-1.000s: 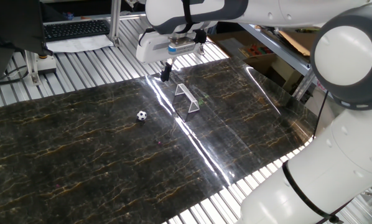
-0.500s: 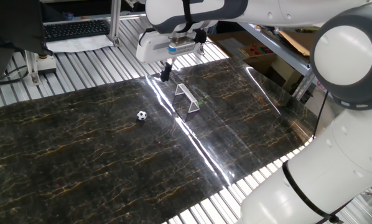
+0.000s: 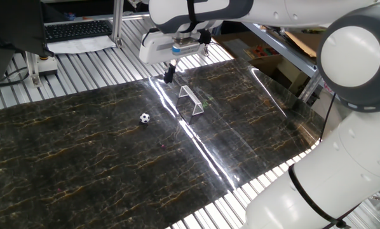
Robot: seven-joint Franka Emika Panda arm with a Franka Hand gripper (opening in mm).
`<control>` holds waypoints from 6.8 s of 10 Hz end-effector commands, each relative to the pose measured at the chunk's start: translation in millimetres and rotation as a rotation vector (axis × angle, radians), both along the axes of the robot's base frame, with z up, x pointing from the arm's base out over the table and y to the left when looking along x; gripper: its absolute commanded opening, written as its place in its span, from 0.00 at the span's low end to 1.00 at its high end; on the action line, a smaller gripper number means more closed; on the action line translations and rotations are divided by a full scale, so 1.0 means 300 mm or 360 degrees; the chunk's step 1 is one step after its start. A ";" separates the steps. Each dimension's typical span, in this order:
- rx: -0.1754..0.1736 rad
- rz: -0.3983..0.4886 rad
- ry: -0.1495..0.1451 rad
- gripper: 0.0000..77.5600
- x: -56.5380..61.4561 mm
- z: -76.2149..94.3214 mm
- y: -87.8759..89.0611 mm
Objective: Push the soccer ball into the goal
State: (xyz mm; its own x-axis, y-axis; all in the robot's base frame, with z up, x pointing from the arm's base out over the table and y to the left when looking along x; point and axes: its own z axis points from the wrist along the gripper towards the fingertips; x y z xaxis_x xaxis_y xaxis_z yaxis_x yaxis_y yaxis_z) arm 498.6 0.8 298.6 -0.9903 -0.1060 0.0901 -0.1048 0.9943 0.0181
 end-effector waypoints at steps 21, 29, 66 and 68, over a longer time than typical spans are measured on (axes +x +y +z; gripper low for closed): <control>0.0015 -0.0066 -0.0022 0.00 0.110 -0.120 0.043; 0.0001 -0.0174 0.0092 0.00 0.146 -0.250 0.093; -0.0039 -0.0092 -0.0009 0.00 0.259 -0.792 0.163; -0.0040 -0.0097 -0.0007 0.00 0.259 -0.787 0.162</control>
